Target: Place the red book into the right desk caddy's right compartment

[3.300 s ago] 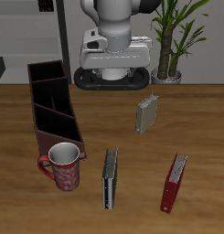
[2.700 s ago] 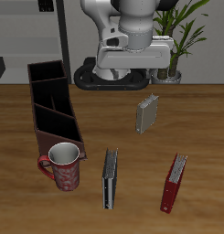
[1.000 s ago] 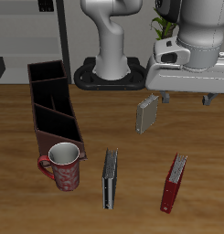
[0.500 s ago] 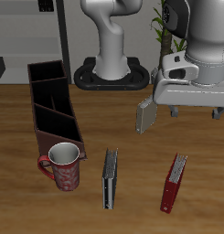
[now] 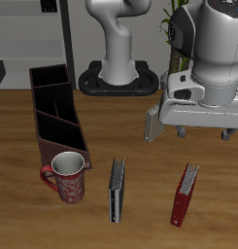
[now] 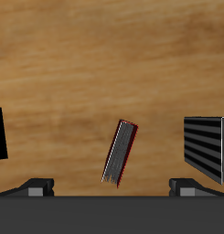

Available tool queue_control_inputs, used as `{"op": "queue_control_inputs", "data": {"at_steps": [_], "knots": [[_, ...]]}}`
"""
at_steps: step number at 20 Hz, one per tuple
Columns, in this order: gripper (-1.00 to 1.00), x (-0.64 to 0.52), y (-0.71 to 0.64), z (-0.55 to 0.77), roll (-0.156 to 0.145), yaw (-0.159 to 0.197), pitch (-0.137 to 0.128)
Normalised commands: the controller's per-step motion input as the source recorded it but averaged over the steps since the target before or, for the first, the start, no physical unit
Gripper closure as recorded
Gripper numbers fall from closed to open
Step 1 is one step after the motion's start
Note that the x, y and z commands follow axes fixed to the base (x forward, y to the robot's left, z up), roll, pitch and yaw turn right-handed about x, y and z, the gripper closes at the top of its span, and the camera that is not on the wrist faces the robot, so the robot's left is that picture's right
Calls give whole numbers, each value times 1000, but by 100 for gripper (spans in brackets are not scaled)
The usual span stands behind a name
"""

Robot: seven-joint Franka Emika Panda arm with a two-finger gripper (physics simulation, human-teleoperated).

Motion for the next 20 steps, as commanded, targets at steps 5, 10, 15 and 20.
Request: {"op": "queue_control_inputs", "data": {"at_steps": [5,10,15,20], "knots": [[-100,73,-142,-315,-4,-6,-4],[-100,54,-117,-358,-8,-7,19],[-100,45,-70,-355,-5,-25,30],[-100,-9,-26,-377,7,-13,26]]}}
